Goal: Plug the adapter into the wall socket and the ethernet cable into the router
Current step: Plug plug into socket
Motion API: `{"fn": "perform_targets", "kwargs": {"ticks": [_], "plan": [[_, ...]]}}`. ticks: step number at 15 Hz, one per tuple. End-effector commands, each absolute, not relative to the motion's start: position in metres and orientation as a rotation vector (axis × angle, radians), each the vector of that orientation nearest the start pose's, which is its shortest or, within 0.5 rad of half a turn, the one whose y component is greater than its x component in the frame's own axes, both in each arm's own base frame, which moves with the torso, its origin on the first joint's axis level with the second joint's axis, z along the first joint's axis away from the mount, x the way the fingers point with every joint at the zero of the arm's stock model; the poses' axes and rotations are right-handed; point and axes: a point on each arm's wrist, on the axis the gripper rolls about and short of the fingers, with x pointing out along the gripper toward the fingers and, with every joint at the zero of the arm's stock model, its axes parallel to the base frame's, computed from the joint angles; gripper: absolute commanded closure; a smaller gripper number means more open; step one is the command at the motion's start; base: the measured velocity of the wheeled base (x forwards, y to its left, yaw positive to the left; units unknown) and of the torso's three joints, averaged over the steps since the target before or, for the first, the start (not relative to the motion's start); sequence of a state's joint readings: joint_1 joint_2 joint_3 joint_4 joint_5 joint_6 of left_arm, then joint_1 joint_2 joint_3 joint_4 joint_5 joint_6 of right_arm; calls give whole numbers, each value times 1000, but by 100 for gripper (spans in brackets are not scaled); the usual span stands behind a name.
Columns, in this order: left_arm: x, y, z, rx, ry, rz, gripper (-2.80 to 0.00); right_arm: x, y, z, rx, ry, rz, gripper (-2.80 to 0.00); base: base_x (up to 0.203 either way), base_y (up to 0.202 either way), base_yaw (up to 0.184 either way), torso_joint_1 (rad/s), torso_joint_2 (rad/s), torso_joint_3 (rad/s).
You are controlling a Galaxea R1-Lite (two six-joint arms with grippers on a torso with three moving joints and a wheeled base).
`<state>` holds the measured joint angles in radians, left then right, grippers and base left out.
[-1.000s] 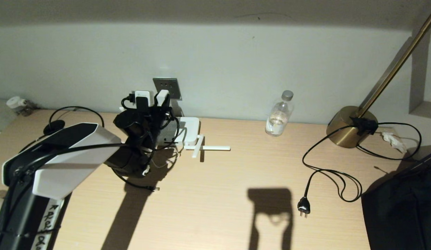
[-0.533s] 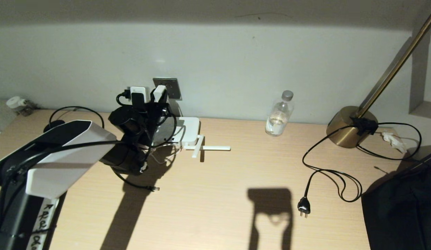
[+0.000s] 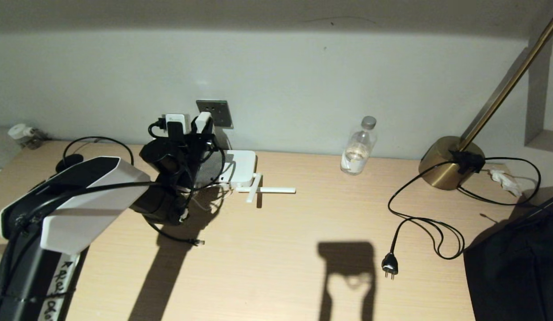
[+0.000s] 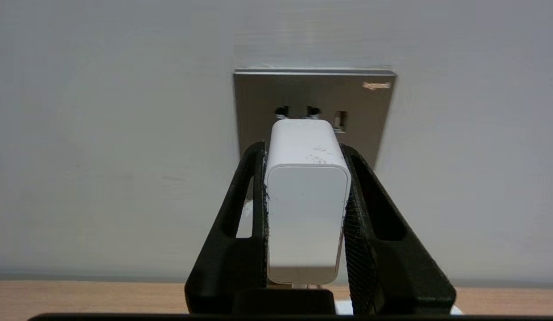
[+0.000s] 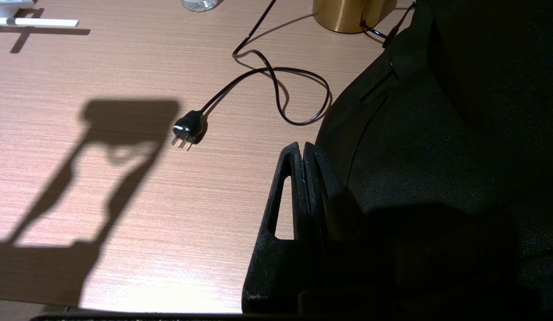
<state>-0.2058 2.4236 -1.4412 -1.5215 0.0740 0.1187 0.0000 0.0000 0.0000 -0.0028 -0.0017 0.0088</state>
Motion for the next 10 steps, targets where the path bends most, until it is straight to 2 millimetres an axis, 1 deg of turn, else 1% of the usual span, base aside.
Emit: {"fn": "perform_targets", "kwargs": {"ticks": [1,4,10], "plan": [[468,-93,144,42,-553,-90,0,-23,0,76,8,-2,-2,0,0,0,0,0,0,0],[471,-92,137,44,-543,-93,0,-23,0,76,9,-2,-2,0,0,0,0,0,0,0],[476,-93,141,42,-576,-89,0,-23,0,76,8,-2,-2,0,0,0,0,0,0,0]]}}
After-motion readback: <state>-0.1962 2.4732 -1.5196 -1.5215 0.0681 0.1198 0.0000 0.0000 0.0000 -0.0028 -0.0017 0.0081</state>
